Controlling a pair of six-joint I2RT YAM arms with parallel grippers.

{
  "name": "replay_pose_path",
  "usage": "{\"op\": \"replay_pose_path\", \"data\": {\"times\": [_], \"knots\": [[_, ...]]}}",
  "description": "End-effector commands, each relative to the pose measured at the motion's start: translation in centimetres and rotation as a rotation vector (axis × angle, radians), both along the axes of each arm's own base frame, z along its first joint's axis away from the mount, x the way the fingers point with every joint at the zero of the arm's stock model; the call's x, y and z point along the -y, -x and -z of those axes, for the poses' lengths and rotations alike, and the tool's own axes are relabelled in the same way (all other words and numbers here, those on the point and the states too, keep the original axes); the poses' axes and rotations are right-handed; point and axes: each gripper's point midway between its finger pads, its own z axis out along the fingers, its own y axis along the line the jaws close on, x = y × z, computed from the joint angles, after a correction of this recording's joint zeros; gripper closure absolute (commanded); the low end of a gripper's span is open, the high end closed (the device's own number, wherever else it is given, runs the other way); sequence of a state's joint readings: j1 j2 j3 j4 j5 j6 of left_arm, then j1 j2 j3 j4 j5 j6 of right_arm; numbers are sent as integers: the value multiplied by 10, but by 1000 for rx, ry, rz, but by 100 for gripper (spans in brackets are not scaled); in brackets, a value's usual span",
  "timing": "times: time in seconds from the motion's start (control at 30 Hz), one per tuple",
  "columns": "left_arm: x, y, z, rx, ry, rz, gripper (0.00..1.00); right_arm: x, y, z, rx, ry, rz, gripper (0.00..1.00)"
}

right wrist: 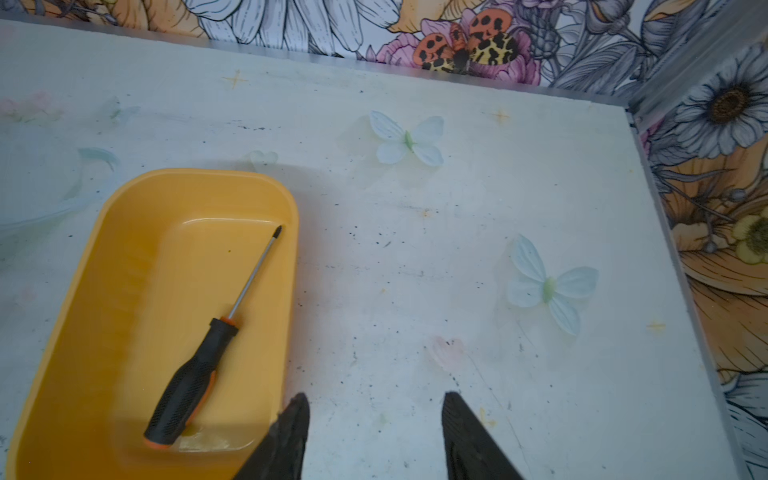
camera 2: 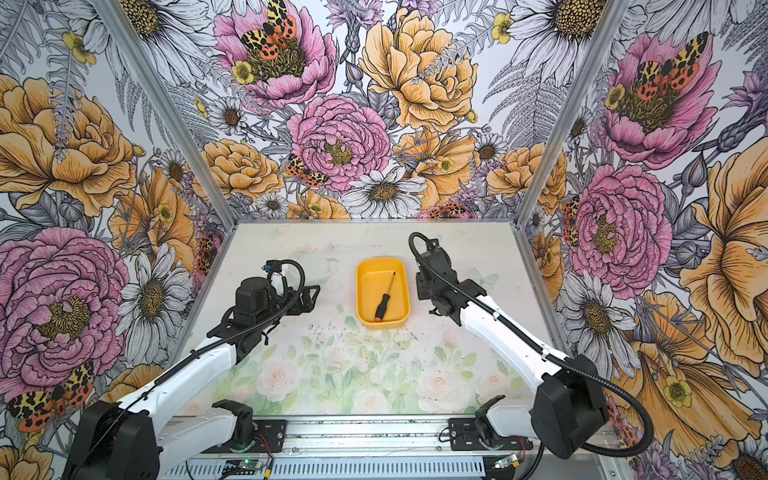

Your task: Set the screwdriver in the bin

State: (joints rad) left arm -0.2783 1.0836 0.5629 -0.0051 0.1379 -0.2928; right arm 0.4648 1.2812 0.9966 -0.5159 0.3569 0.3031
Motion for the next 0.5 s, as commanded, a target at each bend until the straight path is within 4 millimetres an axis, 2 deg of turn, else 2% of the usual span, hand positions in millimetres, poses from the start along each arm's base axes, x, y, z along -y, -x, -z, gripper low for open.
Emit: {"op": "replay_pose_path", "data": {"times": [0.0, 0.13, 0.23, 0.37, 0.47], "knots": [[-11, -11, -22, 79, -51, -39, 1, 36, -5, -14, 126, 43, 50, 47], [-17, -17, -36, 136, -90, -47, 1, 60, -3, -17, 250, 47, 81, 47], [-19, -21, -44, 181, -147, -33, 1, 76, -3, -12, 287, 58, 109, 47], [-17, -23, -52, 233, -178, 6, 1, 86, -10, -11, 342, 114, 114, 47], [-26, -27, -55, 259, -183, -26, 1, 96, -18, -4, 403, 101, 148, 46]]}}
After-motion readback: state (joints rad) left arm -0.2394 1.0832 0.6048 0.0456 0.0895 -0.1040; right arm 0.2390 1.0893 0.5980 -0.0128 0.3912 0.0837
